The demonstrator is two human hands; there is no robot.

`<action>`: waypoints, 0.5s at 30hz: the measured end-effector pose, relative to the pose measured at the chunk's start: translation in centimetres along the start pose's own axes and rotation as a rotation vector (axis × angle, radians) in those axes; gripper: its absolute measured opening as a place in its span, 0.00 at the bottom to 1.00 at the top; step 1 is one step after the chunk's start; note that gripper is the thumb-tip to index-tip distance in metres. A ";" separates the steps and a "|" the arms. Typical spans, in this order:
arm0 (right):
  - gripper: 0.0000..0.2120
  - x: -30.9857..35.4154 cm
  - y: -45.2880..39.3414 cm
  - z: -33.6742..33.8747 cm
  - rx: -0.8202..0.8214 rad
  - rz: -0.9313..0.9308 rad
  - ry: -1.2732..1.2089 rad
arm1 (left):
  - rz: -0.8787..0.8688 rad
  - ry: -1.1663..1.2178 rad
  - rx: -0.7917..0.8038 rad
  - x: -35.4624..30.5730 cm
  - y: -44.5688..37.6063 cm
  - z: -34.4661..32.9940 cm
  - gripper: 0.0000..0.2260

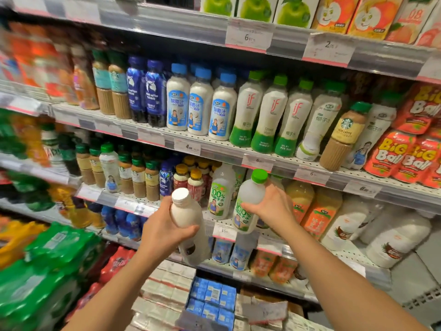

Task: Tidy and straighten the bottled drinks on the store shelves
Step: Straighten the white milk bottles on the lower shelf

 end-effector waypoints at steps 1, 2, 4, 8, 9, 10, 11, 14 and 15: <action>0.40 0.3 -0.5 -0.4 0.001 0.001 0.002 | 0.002 -0.004 0.001 0.3 0.3 0.4 0.29; 0.41 0.5 -0.9 -0.7 0.003 -0.001 0.000 | 0.005 -0.004 0.007 0.7 0.7 0.7 0.29; 0.42 0.9 -1.5 -1.1 0.006 0.001 -0.013 | 0.013 -0.005 0.025 1.5 1.4 1.2 0.31; 0.40 1.5 -2.3 -2.0 0.015 0.042 0.006 | 0.029 -0.028 0.050 2.9 2.5 1.7 0.33; 0.39 1.6 -2.5 -2.3 0.019 0.045 0.015 | 0.030 -0.037 0.052 3.1 2.8 1.8 0.33; 0.39 1.6 -2.6 -2.6 0.025 0.045 0.023 | 0.034 -0.043 0.055 3.2 3.0 1.8 0.33; 0.39 1.6 -2.8 -2.8 0.032 0.042 0.029 | 0.037 -0.051 0.057 3.4 3.2 1.8 0.33; 0.39 1.2 -3.4 -3.5 0.053 0.006 0.035 | 0.042 -0.082 0.057 3.5 3.6 1.7 0.31; 0.40 1.0 -3.5 -3.7 0.061 -0.006 0.033 | 0.044 -0.084 0.060 3.5 3.7 1.6 0.31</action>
Point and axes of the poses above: each hand's wrist, its own y-axis away from the middle knuckle, its own z-axis out of the back of the hand, x = y × z, the point moved 4 cm from there along -y, towards the middle knuckle, and after that the axes turned 5 degrees about y, right-handed, at the moved point
